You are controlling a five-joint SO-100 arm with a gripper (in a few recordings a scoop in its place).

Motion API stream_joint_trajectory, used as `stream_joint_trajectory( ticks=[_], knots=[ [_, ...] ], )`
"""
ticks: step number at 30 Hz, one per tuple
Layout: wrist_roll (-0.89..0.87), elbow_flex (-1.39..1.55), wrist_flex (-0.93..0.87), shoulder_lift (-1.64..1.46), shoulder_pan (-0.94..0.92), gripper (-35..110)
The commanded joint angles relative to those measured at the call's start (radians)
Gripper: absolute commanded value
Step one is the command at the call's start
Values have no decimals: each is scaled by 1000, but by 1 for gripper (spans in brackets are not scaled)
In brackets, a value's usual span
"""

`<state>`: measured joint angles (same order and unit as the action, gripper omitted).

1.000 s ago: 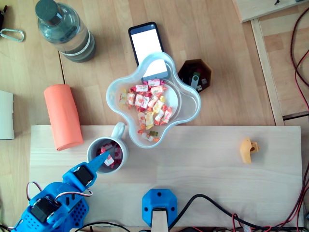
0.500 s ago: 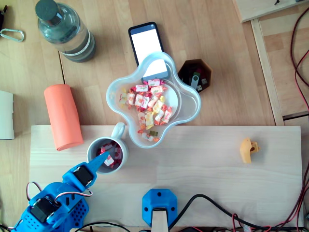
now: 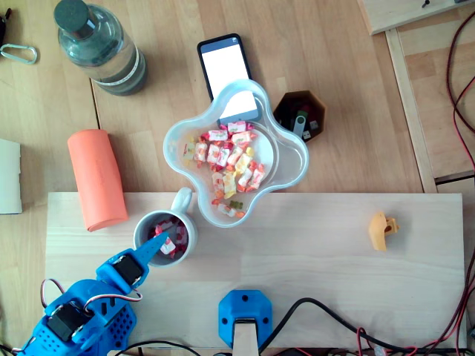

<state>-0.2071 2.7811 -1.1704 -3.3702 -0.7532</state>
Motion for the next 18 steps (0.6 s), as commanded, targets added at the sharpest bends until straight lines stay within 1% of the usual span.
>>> stream_joint_trajectory(
  ticks=[1,8,18],
  knots=[
    [-5,5,-14,-32,46,14],
    [-5,6,-21,-32,46,16],
    [-3,-12,-8,-34,58,16]
  ],
)
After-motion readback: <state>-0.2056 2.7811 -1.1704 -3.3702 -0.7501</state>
